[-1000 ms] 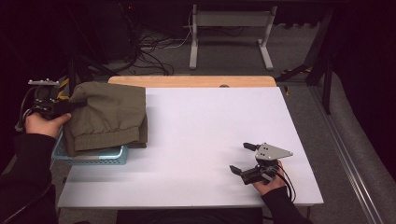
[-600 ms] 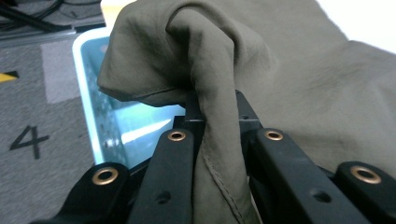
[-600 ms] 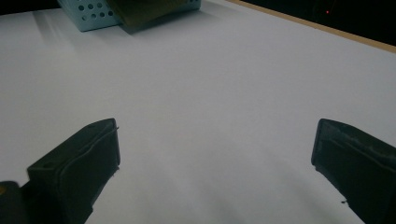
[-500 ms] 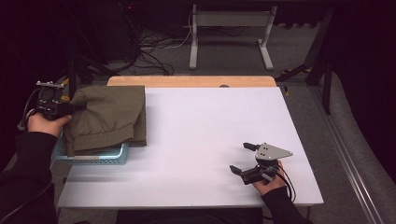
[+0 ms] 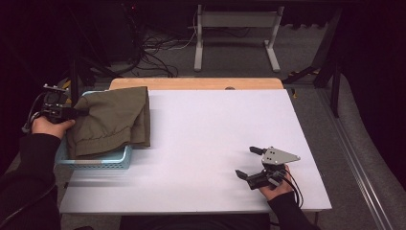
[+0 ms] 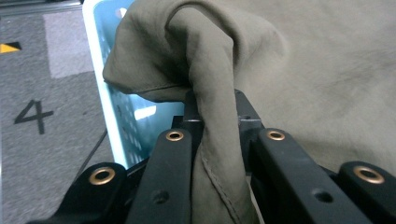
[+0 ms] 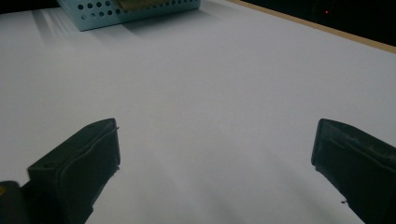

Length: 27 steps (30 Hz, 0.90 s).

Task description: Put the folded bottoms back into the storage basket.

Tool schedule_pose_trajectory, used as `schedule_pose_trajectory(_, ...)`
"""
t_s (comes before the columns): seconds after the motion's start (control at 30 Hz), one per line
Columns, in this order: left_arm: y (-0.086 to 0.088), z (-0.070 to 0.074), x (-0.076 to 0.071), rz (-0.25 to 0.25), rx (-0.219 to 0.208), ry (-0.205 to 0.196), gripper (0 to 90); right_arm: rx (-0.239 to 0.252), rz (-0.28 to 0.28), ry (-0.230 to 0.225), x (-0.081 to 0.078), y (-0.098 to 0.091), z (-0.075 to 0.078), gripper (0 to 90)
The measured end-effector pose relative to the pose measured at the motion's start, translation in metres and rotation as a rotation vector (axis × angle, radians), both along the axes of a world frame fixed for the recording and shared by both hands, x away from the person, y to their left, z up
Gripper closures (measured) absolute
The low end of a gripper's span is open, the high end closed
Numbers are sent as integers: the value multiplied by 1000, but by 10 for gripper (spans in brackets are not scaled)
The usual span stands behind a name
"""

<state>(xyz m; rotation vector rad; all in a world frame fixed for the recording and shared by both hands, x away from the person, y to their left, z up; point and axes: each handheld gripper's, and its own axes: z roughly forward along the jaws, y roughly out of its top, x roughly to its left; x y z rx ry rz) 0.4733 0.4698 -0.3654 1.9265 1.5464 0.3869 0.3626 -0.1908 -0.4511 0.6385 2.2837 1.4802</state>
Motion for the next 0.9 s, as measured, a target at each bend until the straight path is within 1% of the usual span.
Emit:
schedule_pose_trajectory(0.1, 1, -3, 3, 4, -8, 19, 808, -1, 0, 0, 0, 0, 0, 16)
schedule_pose_trajectory(0.17, 0, -4, 4, 7, 0, 32, 808, -2, 0, 0, 0, 0, 0, 16)
schedule_pose_trajectory(0.2, 0, -5, 5, 1, 7, 41, 808, -3, 1, 0, 0, 0, 0, 16)
schedule_pose_trajectory(0.23, -1, -6, 5, 5, 14, 54, 808, -2, 2, -1, 0, 0, 0, 16)
schedule_pose_trajectory(0.37, -2, -7, 6, 4, 19, 58, 807, -2, 4, -1, 0, 0, 0, 16)
schedule_pose_trajectory(0.47, -3, -8, 8, 9, 26, 55, 805, -2, 4, -2, 0, 1, 0, 16)
schedule_pose_trajectory(0.5, -3, -9, 10, 15, 38, 46, 805, -2, 5, -2, 0, 1, 0, 16)
schedule_pose_trajectory(0.7, -3, -9, 15, 39, 47, 29, 804, -5, 5, -3, -1, 1, 0, 16)
schedule_pose_trajectory(0.77, -3, -9, 16, 48, 58, 21, 804, -4, 5, -3, -1, 1, 0, 16)
schedule_pose_trajectory(0.9, -1, -11, 19, 53, 62, 21, 801, -7, 5, -3, -1, 1, 0, 16)
